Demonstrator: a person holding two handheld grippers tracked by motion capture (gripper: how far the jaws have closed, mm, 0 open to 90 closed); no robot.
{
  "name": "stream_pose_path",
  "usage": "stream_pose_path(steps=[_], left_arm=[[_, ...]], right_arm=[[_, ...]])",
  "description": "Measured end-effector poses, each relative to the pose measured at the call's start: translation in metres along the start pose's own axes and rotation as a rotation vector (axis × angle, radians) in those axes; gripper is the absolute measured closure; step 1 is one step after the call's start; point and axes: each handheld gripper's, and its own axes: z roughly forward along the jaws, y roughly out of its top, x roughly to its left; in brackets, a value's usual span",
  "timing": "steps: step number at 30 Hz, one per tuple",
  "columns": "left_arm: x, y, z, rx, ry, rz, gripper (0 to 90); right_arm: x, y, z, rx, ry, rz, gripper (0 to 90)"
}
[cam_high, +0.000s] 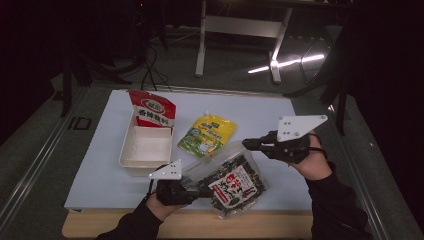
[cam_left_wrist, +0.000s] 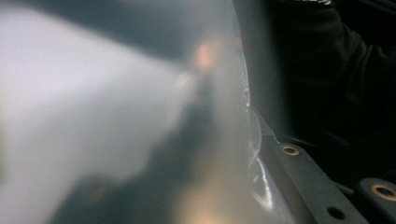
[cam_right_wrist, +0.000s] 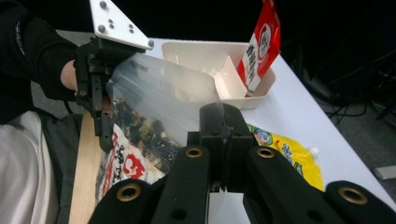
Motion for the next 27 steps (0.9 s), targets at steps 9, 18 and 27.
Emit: stream_pose_path(steps=[9, 18, 27], left_arm=[[-0.002, 0.019, -0.009, 0.010, 0.033, 0.012, 76.6], [-0.008, 0.041, -0.023, -0.009, 0.070, 0.055, 76.8], [-0.006, 0.069, -0.044, -0.017, 0.158, 0.114, 76.8]], right_arm=[[-0.006, -0.003, -0.007, -0.065, -0.027, 0.040, 82.7], [-0.009, -0.014, -0.009, -0.076, -0.072, 0.079, 58.5], [-0.013, -0.042, -0.004, -0.063, -0.133, 0.189, 37.8]])
